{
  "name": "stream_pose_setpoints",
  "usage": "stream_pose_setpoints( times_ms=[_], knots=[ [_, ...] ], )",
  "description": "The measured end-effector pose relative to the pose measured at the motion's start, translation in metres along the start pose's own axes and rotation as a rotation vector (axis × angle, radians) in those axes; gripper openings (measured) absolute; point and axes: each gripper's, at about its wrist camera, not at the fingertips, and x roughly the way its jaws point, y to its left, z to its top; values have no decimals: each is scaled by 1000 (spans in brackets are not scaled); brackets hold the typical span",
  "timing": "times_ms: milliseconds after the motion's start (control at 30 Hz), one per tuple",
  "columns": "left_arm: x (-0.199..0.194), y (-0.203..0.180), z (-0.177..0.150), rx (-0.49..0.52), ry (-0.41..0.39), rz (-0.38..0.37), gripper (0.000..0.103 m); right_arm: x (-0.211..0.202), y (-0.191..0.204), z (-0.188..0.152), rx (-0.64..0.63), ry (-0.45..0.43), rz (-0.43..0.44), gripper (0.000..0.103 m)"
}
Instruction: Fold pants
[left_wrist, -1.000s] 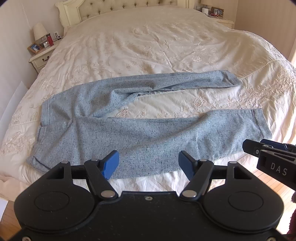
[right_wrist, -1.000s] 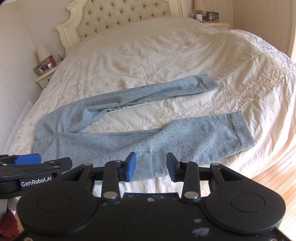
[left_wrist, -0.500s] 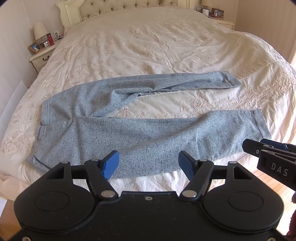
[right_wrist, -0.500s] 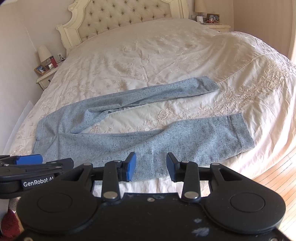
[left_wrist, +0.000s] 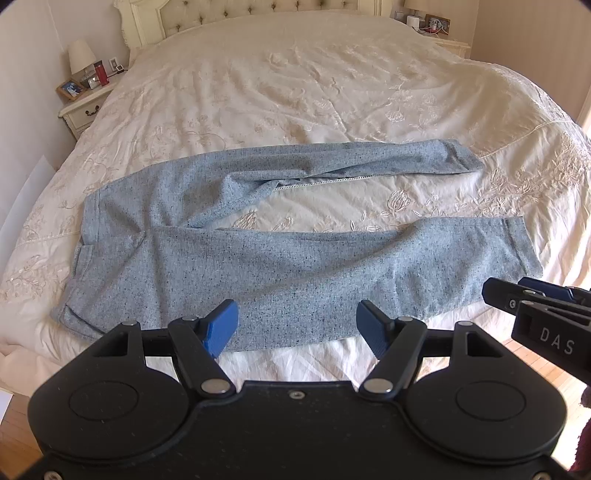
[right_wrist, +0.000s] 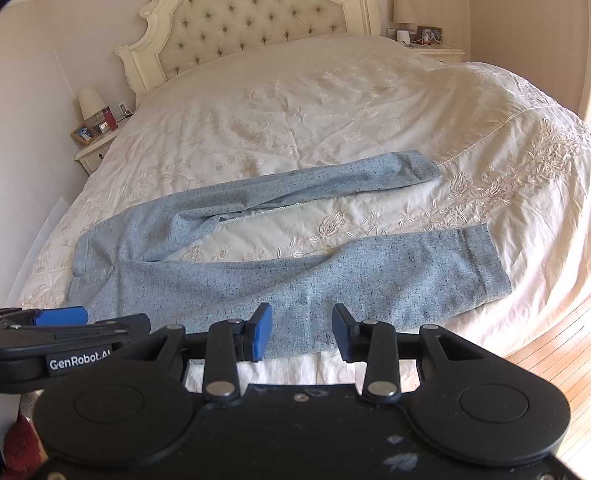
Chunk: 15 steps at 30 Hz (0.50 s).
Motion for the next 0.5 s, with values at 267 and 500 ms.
stream_pose_setpoints(
  times_ms=[267, 500],
  knots=[
    [0, 0, 0, 1, 0, 0, 73, 0, 2, 0, -6, 0, 3, 39],
    [0, 0, 0, 2, 0, 0, 73, -1, 4, 0, -11, 1, 5, 39]
  ],
)
